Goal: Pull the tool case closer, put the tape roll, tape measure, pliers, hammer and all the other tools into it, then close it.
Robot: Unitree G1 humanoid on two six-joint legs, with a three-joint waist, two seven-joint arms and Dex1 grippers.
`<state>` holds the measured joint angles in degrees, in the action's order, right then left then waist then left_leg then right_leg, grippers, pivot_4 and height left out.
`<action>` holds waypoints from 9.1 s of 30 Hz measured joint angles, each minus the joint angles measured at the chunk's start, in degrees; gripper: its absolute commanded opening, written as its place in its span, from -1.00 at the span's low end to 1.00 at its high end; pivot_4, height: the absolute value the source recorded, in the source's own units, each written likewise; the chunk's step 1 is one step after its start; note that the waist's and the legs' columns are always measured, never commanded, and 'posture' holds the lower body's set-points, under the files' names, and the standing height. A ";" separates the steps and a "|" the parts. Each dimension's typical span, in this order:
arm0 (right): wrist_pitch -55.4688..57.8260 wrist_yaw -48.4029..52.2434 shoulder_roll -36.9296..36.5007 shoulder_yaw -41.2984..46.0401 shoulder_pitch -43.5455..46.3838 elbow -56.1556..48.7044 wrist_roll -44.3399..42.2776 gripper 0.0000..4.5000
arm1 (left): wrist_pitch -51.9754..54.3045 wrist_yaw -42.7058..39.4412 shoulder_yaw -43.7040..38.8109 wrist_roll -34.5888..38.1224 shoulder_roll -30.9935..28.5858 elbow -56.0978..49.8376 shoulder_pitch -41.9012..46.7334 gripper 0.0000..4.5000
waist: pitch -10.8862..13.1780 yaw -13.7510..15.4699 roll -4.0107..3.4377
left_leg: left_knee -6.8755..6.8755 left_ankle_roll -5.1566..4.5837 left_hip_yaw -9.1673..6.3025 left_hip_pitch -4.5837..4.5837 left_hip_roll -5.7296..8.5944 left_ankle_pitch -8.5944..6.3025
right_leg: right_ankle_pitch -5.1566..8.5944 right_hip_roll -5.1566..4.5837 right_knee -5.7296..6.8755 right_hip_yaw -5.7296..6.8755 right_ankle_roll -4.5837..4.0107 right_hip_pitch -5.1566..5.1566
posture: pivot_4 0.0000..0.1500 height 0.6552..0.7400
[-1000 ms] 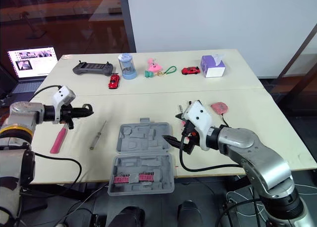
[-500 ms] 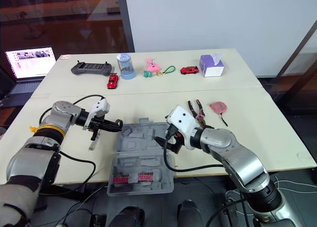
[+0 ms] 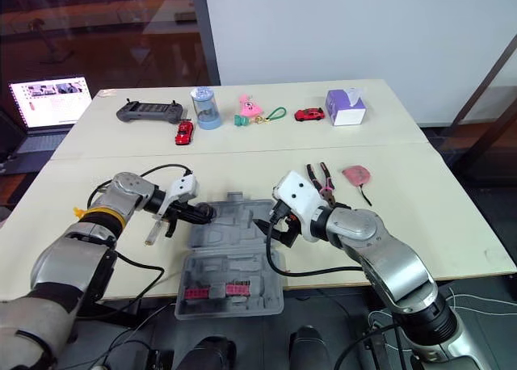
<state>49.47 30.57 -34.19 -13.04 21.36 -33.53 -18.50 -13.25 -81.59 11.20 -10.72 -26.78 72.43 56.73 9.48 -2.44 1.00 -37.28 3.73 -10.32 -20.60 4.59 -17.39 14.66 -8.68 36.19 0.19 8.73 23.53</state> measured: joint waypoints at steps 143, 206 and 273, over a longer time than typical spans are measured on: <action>-10.42 11.19 -14.10 38.00 -29.10 12.15 -2.13 1.00 | 13.52 6.24 -45.73 32.09 -31.95 -37.07 -64.43 0.97 | 0.02 1.69 -0.19 | 0.15 -0.49 0.28 0.23 -0.21 -0.29 | -0.01 0.01 -0.06 -0.10 -0.07 -0.08 | 1.00 1.00; -0.83 -23.41 9.67 25.77 -2.81 38.46 9.65 -0.98 | 39.20 33.96 -20.54 49.46 -9.08 -104.65 -62.28 1.00 | -0.02 1.93 -0.54 | 0.23 -0.33 0.41 0.17 -0.21 -0.22 | -0.09 0.07 -0.25 -0.30 -0.20 0.00 | 1.00 1.00; 5.70 11.57 -21.72 25.18 -31.13 -2.69 0.04 0.96 | 40.00 24.38 -16.48 47.90 -12.86 -97.50 -56.55 1.00 | 0.53 1.79 -0.69 | 0.25 -0.65 0.57 0.16 -0.37 -0.39 | -0.09 0.13 -0.77 -0.14 -0.11 -0.17 | 1.00 1.00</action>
<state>55.17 42.14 -55.91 12.14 -9.77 -36.22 -18.46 26.74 -57.21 -5.28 37.17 -39.63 -25.07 0.18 10.01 -0.65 0.31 -37.02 3.08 -9.75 -20.44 4.23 -17.79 14.57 -8.54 35.42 0.04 8.62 23.35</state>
